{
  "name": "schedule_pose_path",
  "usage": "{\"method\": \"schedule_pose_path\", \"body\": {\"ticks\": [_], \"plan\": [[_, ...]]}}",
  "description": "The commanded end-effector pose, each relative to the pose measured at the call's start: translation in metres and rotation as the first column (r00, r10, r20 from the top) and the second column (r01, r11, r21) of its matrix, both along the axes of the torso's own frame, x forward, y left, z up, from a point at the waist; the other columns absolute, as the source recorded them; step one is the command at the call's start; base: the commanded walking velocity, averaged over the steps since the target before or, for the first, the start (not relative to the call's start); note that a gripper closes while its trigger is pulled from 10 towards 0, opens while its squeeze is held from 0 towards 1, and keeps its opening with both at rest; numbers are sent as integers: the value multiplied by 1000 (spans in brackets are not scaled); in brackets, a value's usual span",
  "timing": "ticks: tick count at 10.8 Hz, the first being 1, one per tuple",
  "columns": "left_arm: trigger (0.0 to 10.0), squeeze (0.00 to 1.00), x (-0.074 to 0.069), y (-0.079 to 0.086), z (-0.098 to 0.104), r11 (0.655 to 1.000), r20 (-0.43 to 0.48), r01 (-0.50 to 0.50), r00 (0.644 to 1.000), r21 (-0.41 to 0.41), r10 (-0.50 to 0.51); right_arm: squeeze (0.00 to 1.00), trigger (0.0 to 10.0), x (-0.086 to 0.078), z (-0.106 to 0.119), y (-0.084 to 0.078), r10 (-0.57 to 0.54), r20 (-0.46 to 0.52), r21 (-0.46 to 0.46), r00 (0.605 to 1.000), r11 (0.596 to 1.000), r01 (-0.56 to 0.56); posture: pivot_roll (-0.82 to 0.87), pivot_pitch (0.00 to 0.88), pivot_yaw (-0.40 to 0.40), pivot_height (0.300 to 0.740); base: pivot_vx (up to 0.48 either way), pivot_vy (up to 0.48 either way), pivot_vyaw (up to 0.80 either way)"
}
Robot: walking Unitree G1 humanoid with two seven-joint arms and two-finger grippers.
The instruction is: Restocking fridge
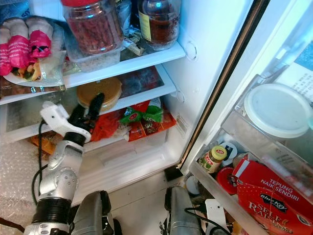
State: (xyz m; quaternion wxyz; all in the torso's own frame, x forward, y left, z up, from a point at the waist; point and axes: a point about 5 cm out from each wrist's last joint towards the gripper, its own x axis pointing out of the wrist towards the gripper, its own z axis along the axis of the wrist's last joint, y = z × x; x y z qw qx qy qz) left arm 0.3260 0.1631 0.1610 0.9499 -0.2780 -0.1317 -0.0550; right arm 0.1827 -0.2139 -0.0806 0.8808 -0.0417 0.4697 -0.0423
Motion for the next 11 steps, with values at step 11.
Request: {"method": "schedule_pose_path", "body": {"ticks": [11], "plan": [[10000,0,25,-8,16,990,48,-7,999,-141,14,0,10000,-6,-4,6,21,-17,17,1000,1000,-20,-91,201,9,594,0,0,0]]}}
